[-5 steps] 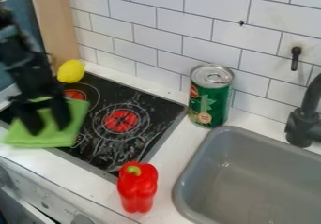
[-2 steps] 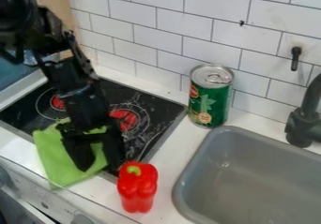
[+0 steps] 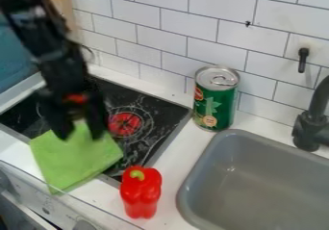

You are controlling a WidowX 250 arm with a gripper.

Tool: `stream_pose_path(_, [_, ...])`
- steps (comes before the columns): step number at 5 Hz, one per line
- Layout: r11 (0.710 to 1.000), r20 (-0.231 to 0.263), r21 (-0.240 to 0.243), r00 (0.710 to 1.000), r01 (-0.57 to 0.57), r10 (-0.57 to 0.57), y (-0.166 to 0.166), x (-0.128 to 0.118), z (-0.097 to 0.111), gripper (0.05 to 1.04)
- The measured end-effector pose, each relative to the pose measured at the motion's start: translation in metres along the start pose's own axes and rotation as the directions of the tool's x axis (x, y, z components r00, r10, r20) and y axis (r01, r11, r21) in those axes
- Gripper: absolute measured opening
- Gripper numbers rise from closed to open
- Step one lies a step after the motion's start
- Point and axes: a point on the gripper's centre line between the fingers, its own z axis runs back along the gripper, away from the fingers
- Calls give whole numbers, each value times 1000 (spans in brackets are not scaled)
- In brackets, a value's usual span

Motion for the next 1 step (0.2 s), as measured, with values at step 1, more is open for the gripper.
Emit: stream_pose_path(1, [998, 40, 60, 999, -10, 8, 13, 12, 22, 1001])
